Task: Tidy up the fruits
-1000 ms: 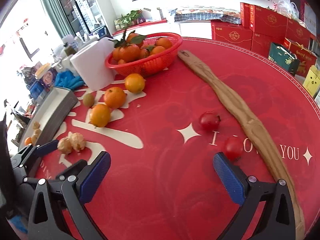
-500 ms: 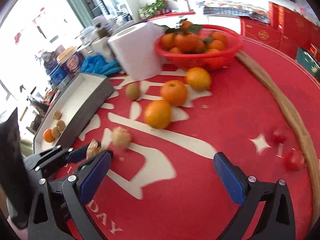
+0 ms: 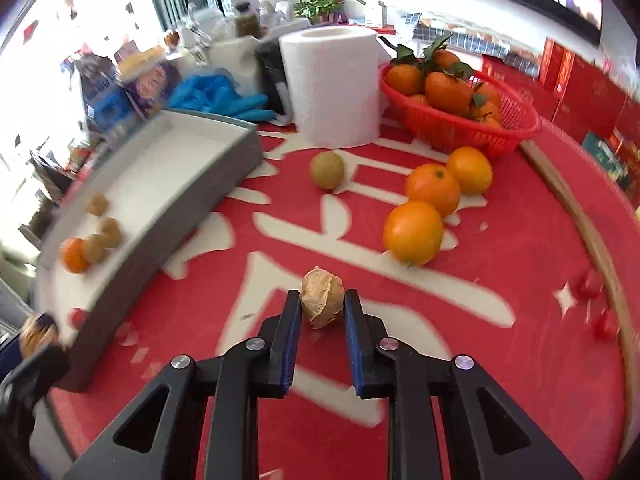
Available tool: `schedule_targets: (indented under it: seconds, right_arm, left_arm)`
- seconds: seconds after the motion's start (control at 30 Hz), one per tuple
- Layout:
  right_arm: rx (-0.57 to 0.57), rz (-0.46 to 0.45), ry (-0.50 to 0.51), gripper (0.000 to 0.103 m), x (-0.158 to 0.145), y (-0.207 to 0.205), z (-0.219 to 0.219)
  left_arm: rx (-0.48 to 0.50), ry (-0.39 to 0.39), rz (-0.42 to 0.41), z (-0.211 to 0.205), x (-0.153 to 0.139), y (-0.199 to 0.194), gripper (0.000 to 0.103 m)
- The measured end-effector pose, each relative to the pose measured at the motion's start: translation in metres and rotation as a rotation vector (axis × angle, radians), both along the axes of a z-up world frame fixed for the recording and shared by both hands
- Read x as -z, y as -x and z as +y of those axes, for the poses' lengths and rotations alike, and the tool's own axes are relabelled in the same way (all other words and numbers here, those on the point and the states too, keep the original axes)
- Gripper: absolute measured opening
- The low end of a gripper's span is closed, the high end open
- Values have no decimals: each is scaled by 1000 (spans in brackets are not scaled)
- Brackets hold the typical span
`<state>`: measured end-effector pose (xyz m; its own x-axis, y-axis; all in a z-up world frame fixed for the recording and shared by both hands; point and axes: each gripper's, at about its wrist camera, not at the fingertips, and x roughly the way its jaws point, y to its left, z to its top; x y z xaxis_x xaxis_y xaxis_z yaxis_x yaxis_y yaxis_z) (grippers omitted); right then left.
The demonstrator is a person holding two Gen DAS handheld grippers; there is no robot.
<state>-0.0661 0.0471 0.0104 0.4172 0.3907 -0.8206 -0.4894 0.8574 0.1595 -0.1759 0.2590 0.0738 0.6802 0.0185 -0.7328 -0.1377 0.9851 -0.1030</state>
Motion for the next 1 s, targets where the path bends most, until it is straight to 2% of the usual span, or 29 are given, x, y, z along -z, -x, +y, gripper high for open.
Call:
schedule_targets:
  seconds: [0.07, 0.2, 0.37, 0.4, 0.47, 0.5, 0.53, 0.57, 0.63, 0.73, 0.83, 1.0]
  right_arm:
    - [-39, 7, -29, 23, -12, 11, 18]
    - [-132, 7, -61, 23, -36, 34, 69]
    - [-217, 14, 20, 23, -33, 44, 139]
    - [-226, 27, 44, 23, -29, 44, 149]
    - [-230, 35, 100, 23, -23, 44, 163]
    - [-228, 31, 128, 23, -22, 47, 167]
    - [-224, 26, 140, 37, -23, 47, 170]
    - [-217, 19, 152, 75, -24, 48, 172]
    - [-186, -46, 177, 102, -32, 50, 174]
    - [-181, -78, 197, 102, -41, 54, 176]
    - [-171, -87, 239, 102, -42, 55, 178]
    - [-143, -62, 266, 102, -37, 58, 181]
  left_arm:
    - [-52, -28, 27, 19, 4, -1, 27]
    - [-116, -15, 76, 54, 18, -7, 26]
    - [-170, 41, 104, 90, 35, -10, 29]
    - [-178, 47, 102, 93, 36, -10, 33]
    - [-187, 38, 103, 98, 37, -11, 46]
    - [-189, 27, 103, 99, 37, -10, 62]
    - [-191, 17, 99, 99, 37, -10, 79]
    - [-198, 2, 94, 100, 35, -9, 81]
    - [-210, -33, 68, 101, 32, -5, 83]
    - [-204, 5, 53, 110, 31, -3, 91]
    - [-207, -3, 45, 112, 29, -1, 103]
    - [-198, 4, 23, 115, 25, 5, 103]
